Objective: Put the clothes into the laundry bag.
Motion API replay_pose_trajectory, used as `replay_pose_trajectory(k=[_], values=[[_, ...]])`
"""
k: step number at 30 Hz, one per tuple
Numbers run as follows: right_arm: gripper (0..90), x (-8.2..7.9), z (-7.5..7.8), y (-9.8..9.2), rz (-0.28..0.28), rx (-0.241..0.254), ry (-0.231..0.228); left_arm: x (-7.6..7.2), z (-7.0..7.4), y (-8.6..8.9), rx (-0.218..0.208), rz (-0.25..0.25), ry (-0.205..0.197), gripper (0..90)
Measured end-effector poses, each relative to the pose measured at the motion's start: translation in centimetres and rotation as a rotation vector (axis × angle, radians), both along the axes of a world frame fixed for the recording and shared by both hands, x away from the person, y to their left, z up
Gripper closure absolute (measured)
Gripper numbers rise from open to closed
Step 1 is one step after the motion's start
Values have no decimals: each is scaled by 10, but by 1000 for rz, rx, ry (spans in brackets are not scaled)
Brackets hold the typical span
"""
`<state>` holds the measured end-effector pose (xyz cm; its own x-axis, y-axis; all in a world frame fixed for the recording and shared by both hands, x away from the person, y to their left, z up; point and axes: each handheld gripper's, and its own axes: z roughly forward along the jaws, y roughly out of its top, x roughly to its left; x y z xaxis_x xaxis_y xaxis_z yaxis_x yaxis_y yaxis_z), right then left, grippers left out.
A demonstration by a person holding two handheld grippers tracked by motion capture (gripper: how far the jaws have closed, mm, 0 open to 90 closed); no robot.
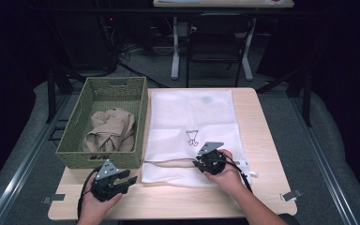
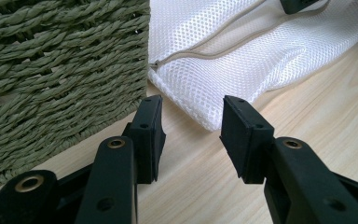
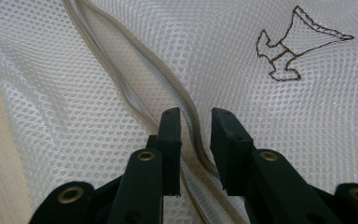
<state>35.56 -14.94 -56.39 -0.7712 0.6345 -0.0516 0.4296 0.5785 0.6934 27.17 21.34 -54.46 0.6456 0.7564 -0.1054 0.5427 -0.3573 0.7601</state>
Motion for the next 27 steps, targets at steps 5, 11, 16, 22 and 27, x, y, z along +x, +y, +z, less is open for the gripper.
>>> replay_pose_trajectory(k=[5,11,16,22,27], values=[[760,1,-1,0,0,-6,1,0,0,0,-2,-2,2,587],[792,1,-2,0,-1,-17,2,0,0,0,-1,0,0,586],[825,1,-2,1,4,-18,-1,0,0,0,-5,-2,1,585],[871,0,0,1,11,-21,-12,0,0,0,-4,0,-2,585],[878,0,1,1,20,-26,-17,0,0,0,-4,-1,-1,585]])
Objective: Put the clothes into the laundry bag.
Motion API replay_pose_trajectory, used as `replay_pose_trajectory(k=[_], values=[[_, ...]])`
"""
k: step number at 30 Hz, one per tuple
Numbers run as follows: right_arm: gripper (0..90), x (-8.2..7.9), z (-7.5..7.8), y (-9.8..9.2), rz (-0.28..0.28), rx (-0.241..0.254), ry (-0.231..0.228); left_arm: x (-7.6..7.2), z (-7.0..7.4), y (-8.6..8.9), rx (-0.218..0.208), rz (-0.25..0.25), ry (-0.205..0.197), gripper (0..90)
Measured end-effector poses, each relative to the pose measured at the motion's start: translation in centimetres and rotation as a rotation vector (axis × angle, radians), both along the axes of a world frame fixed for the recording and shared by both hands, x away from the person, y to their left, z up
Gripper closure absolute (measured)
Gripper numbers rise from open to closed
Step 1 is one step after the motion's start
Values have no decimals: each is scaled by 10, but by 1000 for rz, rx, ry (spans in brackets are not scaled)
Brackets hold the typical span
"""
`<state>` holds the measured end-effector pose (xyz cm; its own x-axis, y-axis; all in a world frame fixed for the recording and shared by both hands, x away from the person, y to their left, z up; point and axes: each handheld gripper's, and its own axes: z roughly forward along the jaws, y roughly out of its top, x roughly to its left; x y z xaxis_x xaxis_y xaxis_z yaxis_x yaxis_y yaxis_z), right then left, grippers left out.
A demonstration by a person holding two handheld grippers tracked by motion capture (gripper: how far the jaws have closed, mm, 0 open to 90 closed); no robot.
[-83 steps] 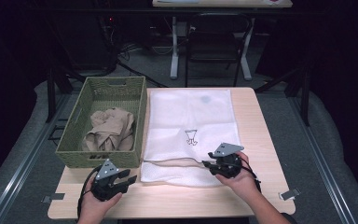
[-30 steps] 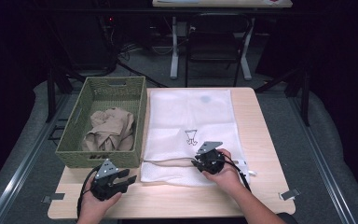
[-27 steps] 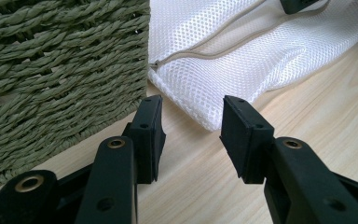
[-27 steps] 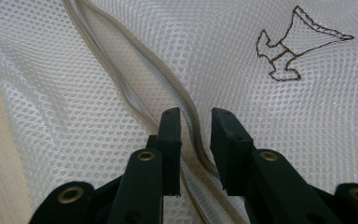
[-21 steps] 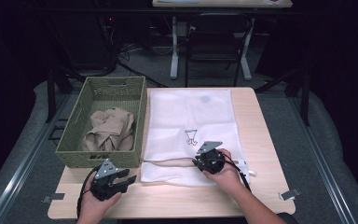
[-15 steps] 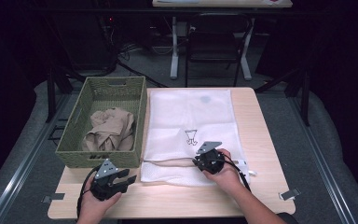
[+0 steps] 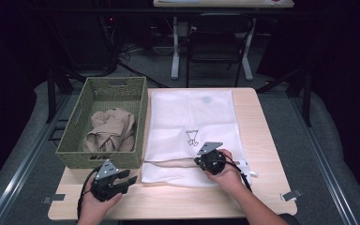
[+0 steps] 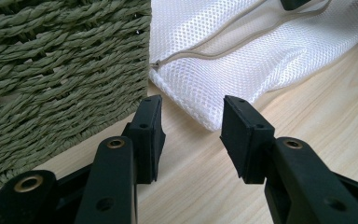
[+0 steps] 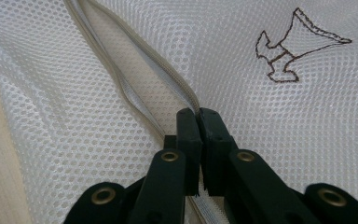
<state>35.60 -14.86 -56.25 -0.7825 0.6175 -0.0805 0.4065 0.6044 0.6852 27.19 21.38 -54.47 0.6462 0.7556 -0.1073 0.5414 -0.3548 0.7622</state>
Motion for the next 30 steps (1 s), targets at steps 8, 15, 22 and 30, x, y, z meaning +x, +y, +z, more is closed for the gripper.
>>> replay_pose_trajectory(k=[8,15,22,30], values=[[878,-1,10,-1,-5,14,-21,0,0,0,-1,2,-1,585],[879,-3,27,1,9,-9,-76,0,0,0,2,1,1,585],[881,6,47,1,3,9,-104,0,0,0,-2,4,-1,585],[881,12,69,4,-1,46,-135,1,-1,0,-6,9,2,585]])
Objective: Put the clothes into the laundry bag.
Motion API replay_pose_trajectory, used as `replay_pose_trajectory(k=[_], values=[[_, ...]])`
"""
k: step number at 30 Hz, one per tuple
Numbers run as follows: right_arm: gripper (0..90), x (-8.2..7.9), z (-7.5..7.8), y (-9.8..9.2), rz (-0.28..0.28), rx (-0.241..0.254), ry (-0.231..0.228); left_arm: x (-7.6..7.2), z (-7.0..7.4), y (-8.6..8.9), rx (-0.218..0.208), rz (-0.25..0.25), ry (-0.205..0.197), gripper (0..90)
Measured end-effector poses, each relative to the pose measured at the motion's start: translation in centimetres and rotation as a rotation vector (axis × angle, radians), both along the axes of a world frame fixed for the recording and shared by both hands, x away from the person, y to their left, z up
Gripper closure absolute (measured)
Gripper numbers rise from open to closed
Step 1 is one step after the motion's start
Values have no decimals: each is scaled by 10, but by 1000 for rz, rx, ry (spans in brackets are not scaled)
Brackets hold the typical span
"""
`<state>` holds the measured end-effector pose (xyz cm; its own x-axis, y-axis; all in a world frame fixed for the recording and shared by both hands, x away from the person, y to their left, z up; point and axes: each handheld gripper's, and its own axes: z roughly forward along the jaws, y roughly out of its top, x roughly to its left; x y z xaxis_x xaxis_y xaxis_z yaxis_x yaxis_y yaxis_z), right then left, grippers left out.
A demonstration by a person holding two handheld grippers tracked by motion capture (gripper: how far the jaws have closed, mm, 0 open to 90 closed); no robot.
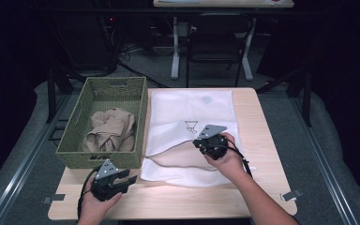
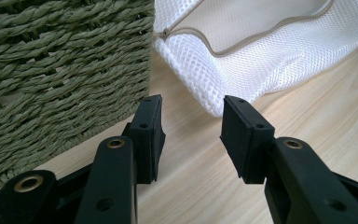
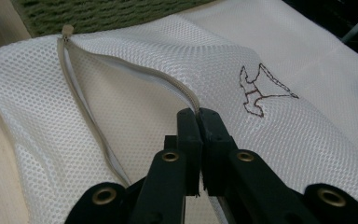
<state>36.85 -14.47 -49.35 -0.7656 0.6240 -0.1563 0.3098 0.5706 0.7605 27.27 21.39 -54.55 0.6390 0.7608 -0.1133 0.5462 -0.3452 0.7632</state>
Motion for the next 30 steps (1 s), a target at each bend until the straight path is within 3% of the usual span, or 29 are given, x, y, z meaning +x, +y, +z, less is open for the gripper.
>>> replay_pose_trajectory(k=[11,14,19,30], values=[[881,9,21,-4,-14,51,-28,2,-2,0,4,9,10,584],[881,13,28,-2,-6,42,-39,3,-3,0,7,16,17,582],[881,21,40,-3,18,68,-41,6,-7,2,13,47,35,579],[879,19,23,-6,2,61,-47,0,-4,0,41,61,3,573]])
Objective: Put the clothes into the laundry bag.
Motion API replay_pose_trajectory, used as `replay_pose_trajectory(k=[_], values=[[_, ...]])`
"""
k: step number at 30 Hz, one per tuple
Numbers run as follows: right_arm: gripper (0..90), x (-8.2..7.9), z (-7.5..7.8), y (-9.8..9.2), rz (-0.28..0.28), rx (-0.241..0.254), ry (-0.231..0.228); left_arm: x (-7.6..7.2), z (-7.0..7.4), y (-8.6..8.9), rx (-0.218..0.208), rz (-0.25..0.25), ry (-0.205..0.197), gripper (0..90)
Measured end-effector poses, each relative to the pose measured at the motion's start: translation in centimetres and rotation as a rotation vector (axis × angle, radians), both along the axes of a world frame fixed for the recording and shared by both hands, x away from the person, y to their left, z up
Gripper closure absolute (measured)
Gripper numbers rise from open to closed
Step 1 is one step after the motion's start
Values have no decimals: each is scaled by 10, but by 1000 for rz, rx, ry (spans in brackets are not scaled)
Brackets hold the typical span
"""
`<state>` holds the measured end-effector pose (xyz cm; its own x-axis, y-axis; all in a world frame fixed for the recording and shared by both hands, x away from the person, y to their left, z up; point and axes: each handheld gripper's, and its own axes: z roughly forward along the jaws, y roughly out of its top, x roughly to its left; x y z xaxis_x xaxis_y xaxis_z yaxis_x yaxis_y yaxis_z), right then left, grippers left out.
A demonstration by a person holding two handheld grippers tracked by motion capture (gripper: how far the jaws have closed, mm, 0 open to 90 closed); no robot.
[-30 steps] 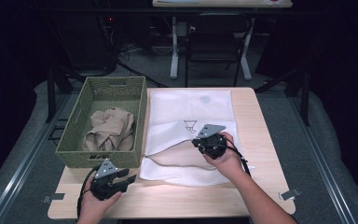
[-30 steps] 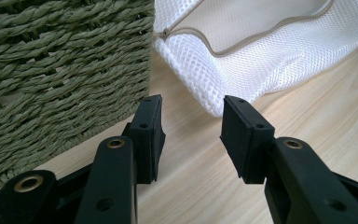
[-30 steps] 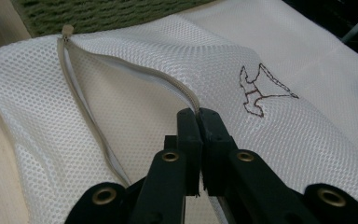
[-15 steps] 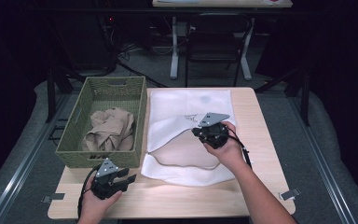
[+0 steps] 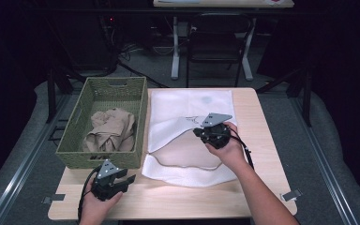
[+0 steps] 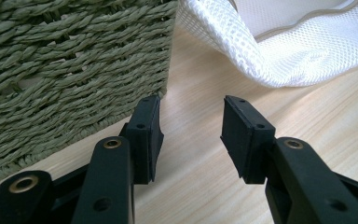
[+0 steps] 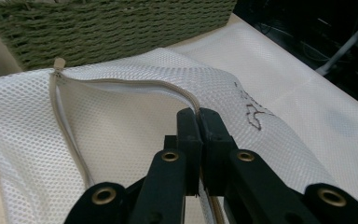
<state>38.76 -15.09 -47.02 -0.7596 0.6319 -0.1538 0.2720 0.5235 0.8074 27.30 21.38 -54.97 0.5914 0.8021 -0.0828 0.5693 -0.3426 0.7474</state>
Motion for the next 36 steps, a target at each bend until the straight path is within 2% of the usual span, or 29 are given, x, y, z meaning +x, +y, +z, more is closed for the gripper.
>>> replay_pose_trajectory(k=[4,17,26,30,36], values=[[874,-2,-1,-1,-25,0,-36,-1,0,2,-10,3,-7,571],[784,1,-8,0,-66,6,-44,1,0,1,-13,-11,-5,567],[755,5,-20,6,-40,-32,-8,1,1,2,-19,-11,-10,565],[749,6,-29,9,-25,-61,16,1,1,2,-18,-11,-10,565],[749,6,-36,10,-15,-74,43,1,1,3,-22,-11,-12,564]])
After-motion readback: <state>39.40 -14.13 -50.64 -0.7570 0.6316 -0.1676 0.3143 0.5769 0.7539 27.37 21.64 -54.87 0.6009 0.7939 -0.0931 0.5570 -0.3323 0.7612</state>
